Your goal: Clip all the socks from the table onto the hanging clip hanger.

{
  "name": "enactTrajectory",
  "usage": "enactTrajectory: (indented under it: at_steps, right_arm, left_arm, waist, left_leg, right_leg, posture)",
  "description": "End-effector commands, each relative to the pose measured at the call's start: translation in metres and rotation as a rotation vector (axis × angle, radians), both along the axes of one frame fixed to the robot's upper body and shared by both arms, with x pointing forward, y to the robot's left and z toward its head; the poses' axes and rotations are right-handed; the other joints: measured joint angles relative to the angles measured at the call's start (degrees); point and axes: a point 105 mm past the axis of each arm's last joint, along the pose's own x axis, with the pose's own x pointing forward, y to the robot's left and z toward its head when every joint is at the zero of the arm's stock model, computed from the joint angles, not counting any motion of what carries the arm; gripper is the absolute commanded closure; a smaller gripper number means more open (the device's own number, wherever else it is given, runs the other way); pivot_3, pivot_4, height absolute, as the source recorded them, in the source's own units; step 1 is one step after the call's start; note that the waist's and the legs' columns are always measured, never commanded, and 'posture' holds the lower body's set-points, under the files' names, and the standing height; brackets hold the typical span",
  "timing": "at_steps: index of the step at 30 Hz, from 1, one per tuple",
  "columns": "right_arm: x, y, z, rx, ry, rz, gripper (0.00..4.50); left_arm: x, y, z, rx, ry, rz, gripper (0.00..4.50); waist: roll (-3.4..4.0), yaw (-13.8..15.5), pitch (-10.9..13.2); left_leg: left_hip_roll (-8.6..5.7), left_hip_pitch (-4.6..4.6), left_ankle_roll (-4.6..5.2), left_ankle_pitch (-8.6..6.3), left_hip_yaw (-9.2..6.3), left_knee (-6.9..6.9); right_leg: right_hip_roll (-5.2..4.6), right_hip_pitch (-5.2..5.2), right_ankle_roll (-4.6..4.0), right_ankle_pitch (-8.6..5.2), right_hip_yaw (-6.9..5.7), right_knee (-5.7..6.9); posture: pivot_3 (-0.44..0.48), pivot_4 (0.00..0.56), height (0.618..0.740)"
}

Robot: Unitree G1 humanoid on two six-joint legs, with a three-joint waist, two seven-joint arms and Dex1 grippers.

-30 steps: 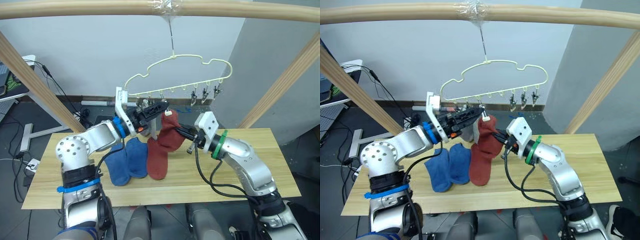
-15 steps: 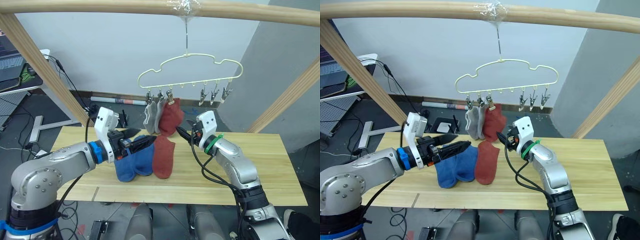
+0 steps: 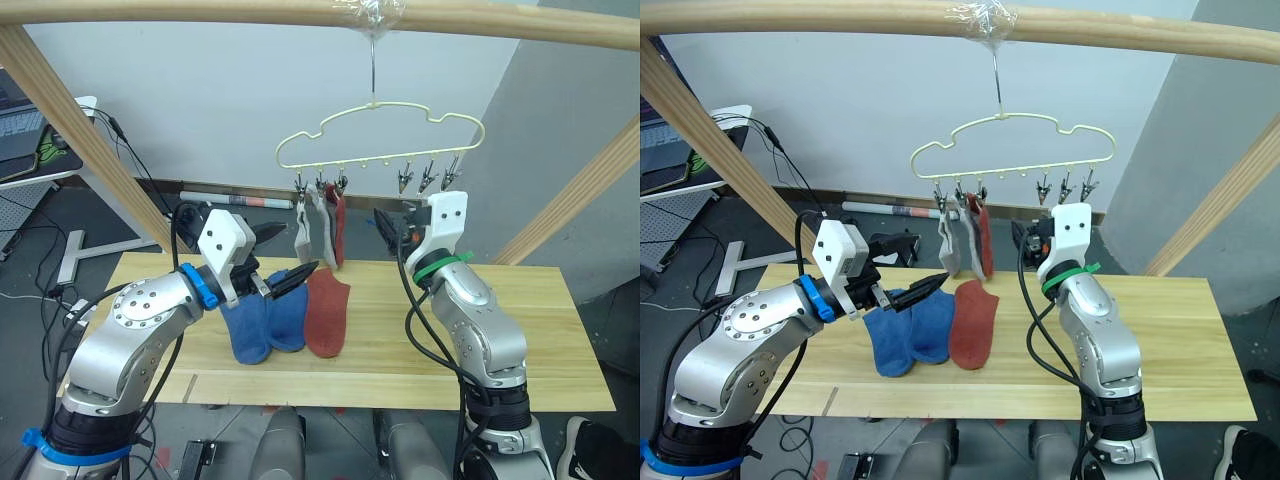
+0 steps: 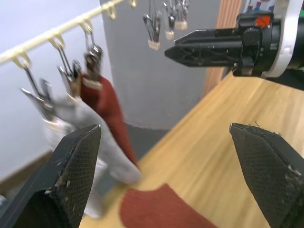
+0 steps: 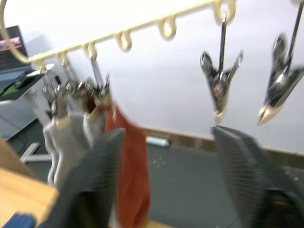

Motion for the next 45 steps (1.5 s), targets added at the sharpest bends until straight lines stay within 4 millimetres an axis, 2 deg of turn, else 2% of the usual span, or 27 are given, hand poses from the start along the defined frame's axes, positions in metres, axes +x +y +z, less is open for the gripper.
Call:
enactTrajectory:
  at_steps: [1,11,15,29,45]
  right_arm:
    - [0.005,-0.001,0.015,-0.019,-0.06,-0.029,2.22]
    - [0.025,-0.013,0.017,-0.039,-0.054,-0.09,2.22]
    - [0.037,-0.015,0.023,-0.054,-0.083,-0.095,2.22]
    - [0.038,0.013,0.041,-0.058,-0.172,0.053,2.22]
    - [0.047,0.006,0.047,-0.041,-0.191,0.01,2.22]
  left_arm:
    - [0.001,-0.003,0.016,-0.016,-0.07,-0.009,0.0]
    - [0.001,-0.006,0.022,-0.028,-0.089,-0.005,0.0]
    - [0.002,-0.006,0.024,-0.035,-0.095,0.0,0.0]
    - [-0.001,-0.021,0.045,-0.096,-0.137,-0.048,0.0]
    - [0.002,-0.026,0.058,-0.14,-0.158,-0.039,0.0]
  waist:
    - [0.01,-0.08,0.0]
    - [0.01,-0.2,0.01]
    - [0.03,-0.2,0.02]
    - [0.03,-0.2,0.02]
    - [0.04,-0.2,0.02]
  left_leg:
    - [0.0,-0.01,0.0,0.0,0.0,0.0]
    - [0.0,-0.04,0.01,0.0,-0.02,-0.01]
    - [0.0,-0.04,0.02,0.0,-0.01,0.01]
    - [0.0,-0.05,0.02,0.0,-0.04,-0.01]
    - [0.0,-0.07,0.02,0.0,-0.06,-0.01]
  right_leg:
    - [0.0,-0.01,0.0,0.0,0.0,0.0]
    - [0.0,-0.05,0.07,0.04,-0.01,0.04]
    - [0.01,-0.05,0.07,0.04,0.0,0.05]
    - [0.01,-0.07,0.24,0.15,-0.03,0.08]
    - [0.02,-0.08,0.09,0.29,-0.05,0.07]
  posture:
    - [0.131,0.235,0.74]
    - [0.142,0.242,0.74]
    - [0.15,0.245,0.74]
    - [0.144,0.246,0.74]
    - [0.145,0.243,0.74]
